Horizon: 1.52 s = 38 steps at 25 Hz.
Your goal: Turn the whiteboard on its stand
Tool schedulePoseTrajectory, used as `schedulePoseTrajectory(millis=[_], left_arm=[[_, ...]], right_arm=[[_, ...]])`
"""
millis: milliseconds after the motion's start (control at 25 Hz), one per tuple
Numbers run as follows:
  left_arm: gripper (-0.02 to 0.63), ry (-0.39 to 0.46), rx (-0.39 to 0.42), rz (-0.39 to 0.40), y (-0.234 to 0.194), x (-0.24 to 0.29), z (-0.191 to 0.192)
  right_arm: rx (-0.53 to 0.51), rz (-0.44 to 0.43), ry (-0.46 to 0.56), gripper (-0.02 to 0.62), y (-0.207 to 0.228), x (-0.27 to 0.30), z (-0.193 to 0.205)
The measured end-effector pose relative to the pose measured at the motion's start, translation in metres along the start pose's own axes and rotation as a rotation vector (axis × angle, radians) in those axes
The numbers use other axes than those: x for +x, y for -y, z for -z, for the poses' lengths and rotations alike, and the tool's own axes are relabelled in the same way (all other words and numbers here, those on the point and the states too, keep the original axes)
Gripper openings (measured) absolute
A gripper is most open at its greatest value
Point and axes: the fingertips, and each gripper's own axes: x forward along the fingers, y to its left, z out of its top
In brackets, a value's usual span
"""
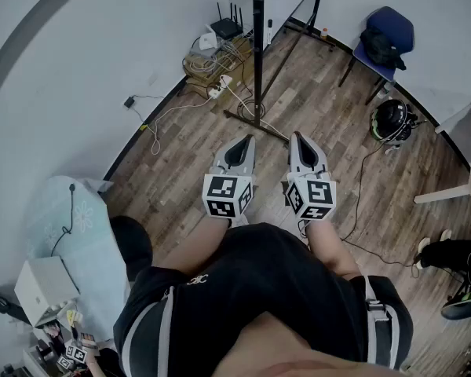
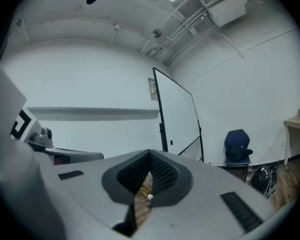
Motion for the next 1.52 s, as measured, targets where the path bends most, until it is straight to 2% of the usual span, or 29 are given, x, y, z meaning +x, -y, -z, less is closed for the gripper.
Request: schedulePoseTrajectory(millis=[440,840,1520], left_arm=[[0.008,0.0,-0.005,-0.013,-0.016,-0.004,-0.002],[0.008,0.002,-0.009,-0.008,-0.031,0.002,-0.002],[0.008,0.021,-0.036,0.054,-0.08,0.028,-0.009]], right_arm=[[-0.037,-0.011,0.019,0.005,-0.016,0.006,-0.003],[-0.039,0.025,0.024,0.005,-0.016,0.016,0.0],[-0.079,0.087,0.016,0.006,-0.032,0.063,0.001]])
